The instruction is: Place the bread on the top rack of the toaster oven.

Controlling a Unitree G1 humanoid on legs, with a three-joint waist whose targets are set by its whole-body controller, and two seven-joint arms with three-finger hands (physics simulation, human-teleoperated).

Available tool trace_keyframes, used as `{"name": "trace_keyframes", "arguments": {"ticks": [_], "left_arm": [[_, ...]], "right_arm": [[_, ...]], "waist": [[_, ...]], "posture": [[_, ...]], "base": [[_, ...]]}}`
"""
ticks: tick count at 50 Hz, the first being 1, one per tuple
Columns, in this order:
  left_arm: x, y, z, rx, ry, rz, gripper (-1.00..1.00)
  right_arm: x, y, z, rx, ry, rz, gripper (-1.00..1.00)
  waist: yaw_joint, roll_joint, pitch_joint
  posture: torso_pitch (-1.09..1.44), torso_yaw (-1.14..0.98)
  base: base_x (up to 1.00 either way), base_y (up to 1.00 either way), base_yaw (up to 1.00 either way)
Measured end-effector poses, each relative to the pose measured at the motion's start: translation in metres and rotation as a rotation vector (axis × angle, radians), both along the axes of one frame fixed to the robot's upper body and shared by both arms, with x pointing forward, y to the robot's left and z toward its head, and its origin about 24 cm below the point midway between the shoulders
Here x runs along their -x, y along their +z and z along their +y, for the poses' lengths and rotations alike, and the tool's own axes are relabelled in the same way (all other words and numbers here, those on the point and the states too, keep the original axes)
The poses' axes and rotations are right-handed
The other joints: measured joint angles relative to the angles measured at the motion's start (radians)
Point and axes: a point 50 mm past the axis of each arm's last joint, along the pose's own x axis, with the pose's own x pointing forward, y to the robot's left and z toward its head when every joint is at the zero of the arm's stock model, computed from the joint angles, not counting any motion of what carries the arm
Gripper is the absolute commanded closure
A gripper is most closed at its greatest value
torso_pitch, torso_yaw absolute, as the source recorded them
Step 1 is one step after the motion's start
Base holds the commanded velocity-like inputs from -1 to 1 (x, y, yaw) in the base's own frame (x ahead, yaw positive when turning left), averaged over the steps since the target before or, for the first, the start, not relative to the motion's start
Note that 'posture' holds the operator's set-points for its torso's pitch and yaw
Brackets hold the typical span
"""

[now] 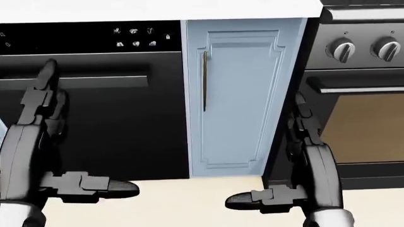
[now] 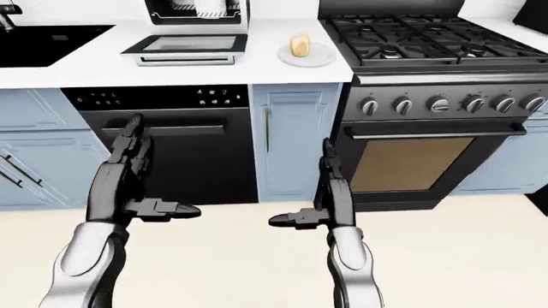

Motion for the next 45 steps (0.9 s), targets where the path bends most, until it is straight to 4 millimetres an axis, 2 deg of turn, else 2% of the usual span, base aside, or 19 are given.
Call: {"name": "trace_keyframes", "arguments": {"ticks": [10, 22, 27, 31, 34, 38, 41, 43, 45], "left_arm": [[0.014, 0.089, 0.001, -0.104, 0.007, -0.179, -1.0], [0.035, 0.161, -0.004, -0.2, -0.015, -0.318, -1.0], [0.039, 0.172, -0.009, -0.223, -0.04, -0.325, -1.0], [0.04, 0.169, -0.008, -0.203, -0.039, -0.319, -1.0], [0.041, 0.164, -0.008, -0.196, -0.036, -0.305, -1.0], [0.045, 0.168, -0.008, -0.202, -0.033, -0.318, -1.0], [0.045, 0.165, -0.006, -0.198, -0.027, -0.308, -1.0], [0.049, 0.168, -0.004, -0.207, -0.02, -0.329, -1.0], [0.052, 0.17, -0.002, -0.209, -0.003, -0.345, -1.0]], "right_arm": [[0.001, 0.025, 0.001, 0.009, 0.0, -0.049, -1.0], [0.003, 0.031, 0.004, 0.016, 0.008, -0.046, -1.0], [0.006, 0.039, 0.002, 0.014, 0.0, -0.083, -1.0], [0.007, 0.052, 0.002, 0.017, -0.006, -0.117, -1.0], [0.009, 0.071, 0.004, 0.027, -0.007, -0.171, -1.0], [0.017, 0.104, 0.012, 0.036, 0.013, -0.265, -1.0], [0.022, 0.127, 0.017, 0.048, 0.035, -0.313, -1.0], [0.026, 0.137, 0.019, 0.049, 0.042, -0.35, -1.0], [0.028, 0.142, 0.02, 0.052, 0.045, -0.367, -1.0]], "waist": [[-0.003, 0.0, 0.01], [-0.002, -0.001, 0.037], [0.0, -0.004, 0.043], [0.001, -0.006, 0.048], [0.002, -0.011, 0.054], [0.004, -0.02, 0.052], [0.005, -0.007, 0.055], [0.008, -0.007, 0.049], [0.011, -0.017, 0.054]], "posture": [[0.0, 0.0], [0.0, 0.0], [0.0, 0.0], [0.0, 0.0], [0.0, 0.0], [0.0, 0.0], [0.0, 0.0], [0.0, 0.0], [0.0, 0.0]], "base": [[0.0, 0.0, 0.0], [0.0, 0.0, 0.0], [0.0, 0.0, 0.0], [0.0, 0.0, 0.0], [0.0, 0.0, 0.0], [0.05, 0.0, 0.0], [0.23, 0.0, 0.0], [0.3, 0.0, 0.0], [0.47, 0.0, 0.0]]}}
